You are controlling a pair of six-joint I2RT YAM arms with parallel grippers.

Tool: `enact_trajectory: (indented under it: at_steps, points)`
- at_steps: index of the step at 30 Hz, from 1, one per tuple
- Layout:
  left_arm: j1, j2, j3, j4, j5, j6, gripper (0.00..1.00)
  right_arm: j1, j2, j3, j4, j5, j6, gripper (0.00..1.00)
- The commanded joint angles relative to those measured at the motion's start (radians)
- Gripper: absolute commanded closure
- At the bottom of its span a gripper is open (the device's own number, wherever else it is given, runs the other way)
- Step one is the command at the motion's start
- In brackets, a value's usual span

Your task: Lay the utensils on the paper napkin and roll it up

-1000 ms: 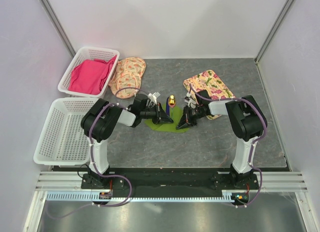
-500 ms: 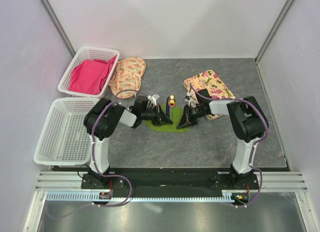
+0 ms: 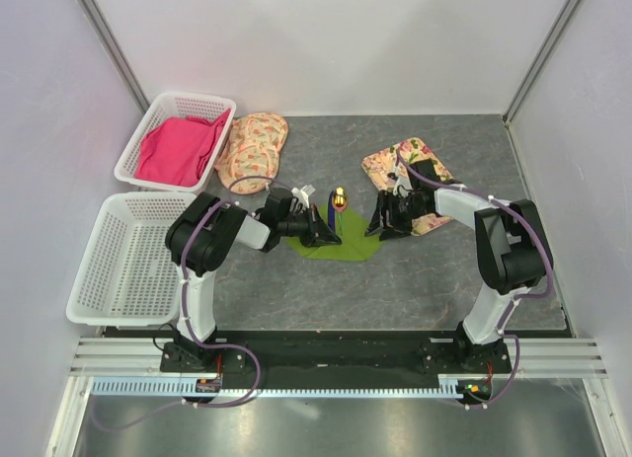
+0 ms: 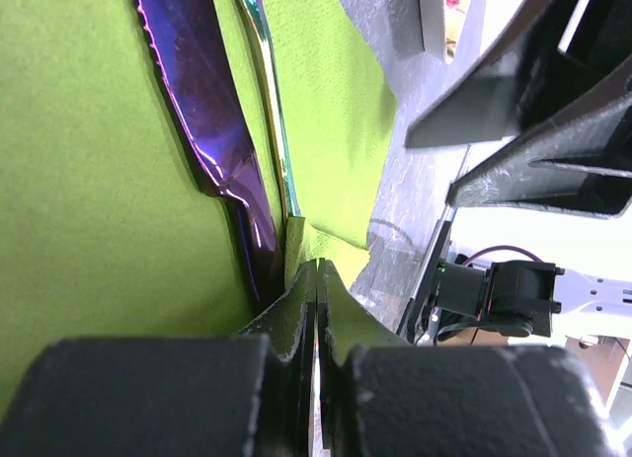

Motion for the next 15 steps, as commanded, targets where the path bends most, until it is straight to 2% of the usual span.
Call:
enact_trajectory:
  at_steps: [1,2,5,9,15]
  points:
    - [0.005,0.017,0.023,0.007,-0.013,0.006,0.98,0.002,-0.030,0.043,-0.068,0.123,-0.044,0.31]
    - [0.005,0.017,0.023,0.006,-0.016,0.006,0.98,0.002,-0.030,0.046,-0.071,0.132,-0.044,0.25]
    - [0.006,0.014,0.024,0.004,-0.015,0.008,0.98,0.004,-0.024,0.043,-0.075,0.181,-0.041,0.19]
    - [0.008,0.014,0.024,-0.003,-0.013,0.014,0.98,0.002,-0.011,0.031,-0.074,0.229,-0.030,0.17]
    - [0.008,0.014,0.027,-0.005,-0.013,0.014,0.98,0.005,0.045,0.014,-0.034,0.094,0.008,0.20]
